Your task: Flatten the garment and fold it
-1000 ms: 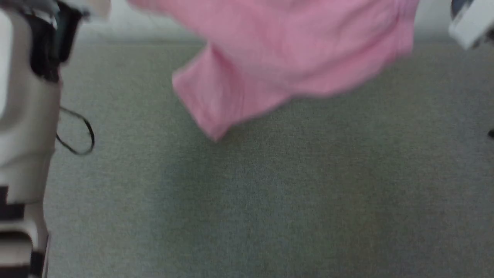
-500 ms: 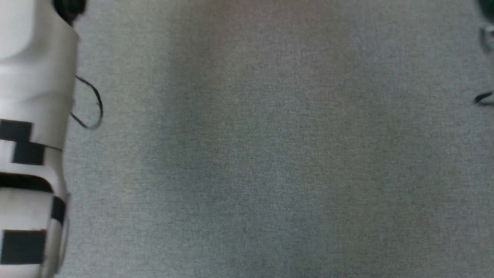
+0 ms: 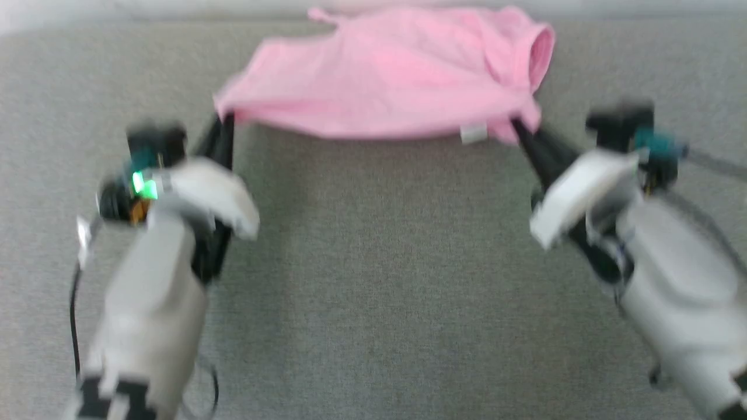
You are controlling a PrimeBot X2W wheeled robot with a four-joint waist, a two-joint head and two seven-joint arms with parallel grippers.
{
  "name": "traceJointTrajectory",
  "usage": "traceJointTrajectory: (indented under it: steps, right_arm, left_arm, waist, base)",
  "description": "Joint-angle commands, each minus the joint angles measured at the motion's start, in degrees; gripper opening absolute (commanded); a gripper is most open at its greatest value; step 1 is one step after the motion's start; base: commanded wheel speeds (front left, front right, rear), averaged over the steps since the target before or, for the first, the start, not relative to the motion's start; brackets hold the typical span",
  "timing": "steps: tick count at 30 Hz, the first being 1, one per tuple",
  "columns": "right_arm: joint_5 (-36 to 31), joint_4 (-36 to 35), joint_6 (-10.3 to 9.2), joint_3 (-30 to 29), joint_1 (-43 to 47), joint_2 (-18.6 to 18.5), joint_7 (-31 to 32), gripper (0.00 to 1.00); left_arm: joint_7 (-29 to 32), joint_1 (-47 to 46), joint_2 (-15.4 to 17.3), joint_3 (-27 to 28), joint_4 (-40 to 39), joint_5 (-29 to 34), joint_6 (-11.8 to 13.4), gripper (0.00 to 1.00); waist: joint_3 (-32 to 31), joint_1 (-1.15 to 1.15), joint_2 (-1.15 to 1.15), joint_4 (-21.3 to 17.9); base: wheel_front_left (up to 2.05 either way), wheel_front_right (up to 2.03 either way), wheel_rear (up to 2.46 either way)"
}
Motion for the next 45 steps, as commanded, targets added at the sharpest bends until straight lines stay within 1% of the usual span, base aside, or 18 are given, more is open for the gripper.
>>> traceJointTrajectory:
  steps: [1,5,8,11,13,16,19,22,25,27,29,31,35,40,45]
  right_arm:
    - [0.4,-1.0,-0.05,0.4,2.5,-0.7,-0.4,0.0]
    - [0.6,-5.9,-0.05,1.1,11.7,-1.7,-0.1,0.0]
    - [-0.3,-10.9,-0.05,0.2,18.2,-2.8,1.3,0.0]
    - [-2.1,-16.9,-0.05,-2.2,24.5,-4.2,3.5,0.0]
    - [-3.8,-21.2,-0.05,-4.8,28.9,-5.0,5.3,0.0]
    - [-6.5,-28.2,-0.05,-9.1,36.3,-5.1,9.3,0.0]
    - [-9.4,-35.3,-0.05,-13.4,43.6,-4.1,14.1,0.0]
    - [-12.0,-42.4,-0.05,-17.9,50.6,-1.9,18.6,0.0]
    - [-14.4,-49.0,-0.05,-21.3,56.1,0.7,22.7,0.0]
    - [-15.2,-52.5,-0.05,-22.8,58.6,2.4,25.0,0.0]
    - [-15.8,-54.7,-0.05,-23.9,59.7,3.9,26.9,0.0]
    - [-16.1,-55.6,-0.05,-24.6,59.4,5.1,28.4,0.0]
    - [-15.9,-54.5,-0.05,-24.2,55.0,6.4,30.7,0.0]
    - [-14.4,-48.0,-0.05,-22.7,44.6,7.3,30.9,0.0]
    - [-12.8,-40.2,-0.05,-21.9,34.1,8.1,29.9,0.0]
  left_arm:
    - [-0.3,3.3,0.3,0.6,-1.9,0.4,0.5,0.0]
    - [-0.3,15.2,1.7,0.9,-8.9,1.9,2.0,0.0]
    - [0.0,23.8,3.3,0.9,-14.6,2.1,3.7,0.0]
    - [2.4,31.9,5.0,1.5,-22.6,1.7,6.3,0.0]
    - [4.8,37.4,6.3,2.2,-29.1,1.3,8.6,0.0]
    - [8.8,45.5,7.9,3.4,-39.6,0.7,12.2,0.0]
    - [11.7,52.6,9.4,4.7,-50.1,1.1,16.1,0.0]
    - [14.9,58.4,10.3,5.5,-58.7,1.3,19.4,0.0]
    - [18.2,62.2,11.0,5.9,-65.0,1.3,21.5,0.0]
    - [19.8,63.4,11.3,6.1,-67.8,1.1,22.3,0.0]
    - [21.0,63.2,11.8,6.4,-69.4,0.6,22.3,0.0]
    - [22.1,61.2,12.6,6.4,-69.7,0.1,21.3,0.0]
    - [24.2,53.4,14.5,6.3,-67.0,-1.1,17.9,0.0]
    - [26.5,39.8,15.5,5.3,-58.9,-3.0,12.7,0.0]
    - [28.9,24.3,14.9,3.4,-47.8,-3.9,7.9,0.0]
  waist:
    - [-5.6,0.01,0.0,0.5]
    - [-10.4,0.01,0.0,0.0]
    - [-13.5,0.01,0.0,-0.3]
    - [-15.5,0.01,0.0,-0.5]
    - [-16.6,0.01,0.0,-0.6]
    - [-17.7,0.01,0.0,-0.5]
    - [-18.5,0.01,0.0,-0.5]
    - [-18.6,0.01,0.0,-0.3]
    - [-18.2,0.01,0.0,-0.4]
    - [-17.7,0.01,0.0,-0.4]
    - [-17.0,0.01,0.0,-0.6]
    - [-16.2,0.01,0.0,-0.8]
    - [-13.8,0.01,0.0,-1.7]
    - [-9.2,0.01,0.0,-3.6]
    - [-4.0,0.01,0.0,-5.3]
  base:
    - [0.0,0.0,0.0]
    - [0.0,0.0,0.0]
    - [0.0,0.0,0.0]
    - [0.0,0.0,0.0]
    - [0.0,0.0,0.0]
    - [0.0,0.0,0.0]
    - [0.0,0.0,0.0]
    - [0.0,0.0,0.0]
    - [0.0,0.0,0.0]
    - [0.0,0.0,0.0]
    - [0.0,0.0,0.0]
    - [0.0,0.0,0.0]
    - [0.0,0.0,0.0]
    - [0.0,0.0,0.0]
    - [0.0,0.0,0.0]
